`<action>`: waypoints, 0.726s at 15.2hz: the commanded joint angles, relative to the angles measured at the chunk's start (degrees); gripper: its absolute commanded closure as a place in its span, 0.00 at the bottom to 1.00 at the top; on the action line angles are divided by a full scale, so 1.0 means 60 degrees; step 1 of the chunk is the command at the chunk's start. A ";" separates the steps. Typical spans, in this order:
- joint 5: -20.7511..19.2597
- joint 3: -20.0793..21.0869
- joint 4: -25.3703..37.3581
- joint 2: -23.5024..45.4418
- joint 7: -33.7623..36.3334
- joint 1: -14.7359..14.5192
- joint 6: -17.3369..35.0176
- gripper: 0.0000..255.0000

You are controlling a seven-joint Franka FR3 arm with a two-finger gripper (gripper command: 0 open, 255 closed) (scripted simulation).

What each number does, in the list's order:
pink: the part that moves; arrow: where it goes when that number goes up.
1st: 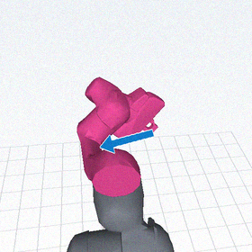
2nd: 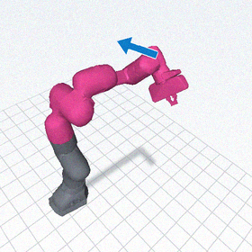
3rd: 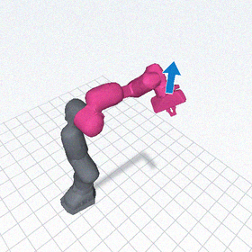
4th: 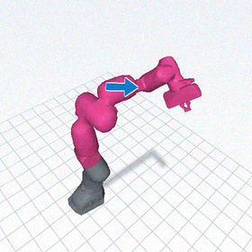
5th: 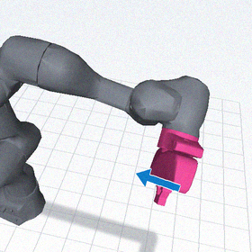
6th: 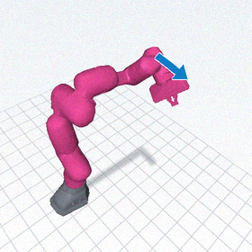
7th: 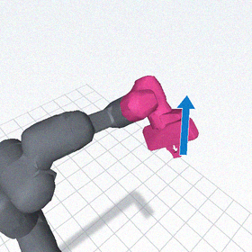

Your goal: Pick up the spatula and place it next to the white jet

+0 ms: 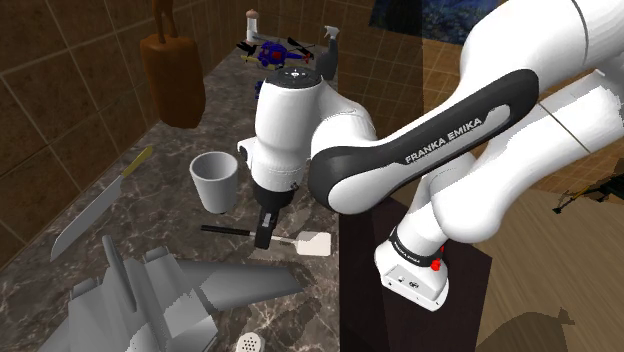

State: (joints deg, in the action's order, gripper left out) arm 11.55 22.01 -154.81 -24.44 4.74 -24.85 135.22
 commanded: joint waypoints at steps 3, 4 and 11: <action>-0.0002 -0.0238 0.0519 -0.0773 -0.0081 -0.0053 -0.1301 0.00; -0.0003 -0.0240 0.0519 -0.0773 -0.0080 -0.0055 -0.1301 0.00; -0.0003 -0.0240 0.0519 -0.0773 -0.0080 -0.0055 -0.1301 0.00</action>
